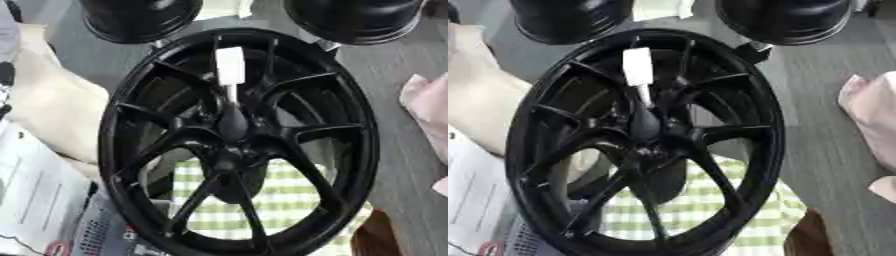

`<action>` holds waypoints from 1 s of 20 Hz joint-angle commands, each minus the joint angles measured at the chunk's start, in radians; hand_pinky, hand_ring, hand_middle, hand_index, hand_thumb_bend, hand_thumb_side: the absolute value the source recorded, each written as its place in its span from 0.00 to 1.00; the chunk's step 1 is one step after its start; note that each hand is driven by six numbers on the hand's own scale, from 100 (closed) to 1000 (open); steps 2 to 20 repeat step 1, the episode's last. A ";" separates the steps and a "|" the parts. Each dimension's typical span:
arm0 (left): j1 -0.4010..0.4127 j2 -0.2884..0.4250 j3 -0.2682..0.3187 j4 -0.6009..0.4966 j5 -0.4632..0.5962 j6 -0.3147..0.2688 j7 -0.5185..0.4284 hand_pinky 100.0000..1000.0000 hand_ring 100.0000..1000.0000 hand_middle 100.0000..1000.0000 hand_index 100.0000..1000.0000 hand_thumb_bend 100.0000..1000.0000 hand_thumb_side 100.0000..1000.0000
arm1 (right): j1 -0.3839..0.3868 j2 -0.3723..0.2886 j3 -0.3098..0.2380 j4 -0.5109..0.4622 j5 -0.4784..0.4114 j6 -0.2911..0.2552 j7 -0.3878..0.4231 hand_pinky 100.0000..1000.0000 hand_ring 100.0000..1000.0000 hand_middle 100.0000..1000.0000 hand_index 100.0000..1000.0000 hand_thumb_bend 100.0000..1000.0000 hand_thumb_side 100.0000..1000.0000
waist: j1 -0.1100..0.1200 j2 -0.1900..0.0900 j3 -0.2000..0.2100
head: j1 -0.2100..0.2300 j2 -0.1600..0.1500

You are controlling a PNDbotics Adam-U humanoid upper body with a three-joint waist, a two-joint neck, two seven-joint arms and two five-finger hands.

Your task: Pull the pin out of the wheel hub.

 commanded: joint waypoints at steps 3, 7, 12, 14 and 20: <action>-0.020 0.013 -0.004 -0.020 -0.011 0.001 -0.009 0.62 0.58 0.37 0.58 0.69 0.38 | -0.024 0.020 0.008 0.006 -0.011 0.027 0.015 0.81 0.56 0.54 0.72 0.00 0.55 | 0.000 -0.009 0.003 | 0.004 -0.018; -0.020 0.013 -0.004 -0.020 -0.011 0.001 -0.009 0.62 0.58 0.37 0.58 0.69 0.38 | -0.024 0.020 0.008 0.006 -0.011 0.027 0.015 0.81 0.56 0.54 0.72 0.00 0.55 | 0.000 -0.009 0.003 | 0.004 -0.018; -0.020 0.013 -0.004 -0.020 -0.011 0.001 -0.009 0.62 0.58 0.37 0.58 0.69 0.38 | -0.024 0.020 0.008 0.006 -0.011 0.027 0.015 0.81 0.56 0.54 0.72 0.00 0.55 | 0.000 -0.009 0.003 | 0.004 -0.018; -0.020 0.013 -0.004 -0.020 -0.011 0.001 -0.009 0.62 0.58 0.37 0.58 0.69 0.38 | -0.024 0.020 0.008 0.006 -0.011 0.027 0.015 0.81 0.56 0.54 0.72 0.00 0.55 | 0.000 -0.009 0.003 | 0.004 -0.018; -0.020 0.013 -0.004 -0.020 -0.011 0.001 -0.009 0.62 0.58 0.37 0.58 0.69 0.38 | -0.024 0.020 0.008 0.006 -0.011 0.027 0.015 0.81 0.56 0.54 0.72 0.00 0.55 | 0.000 -0.009 0.003 | 0.004 -0.018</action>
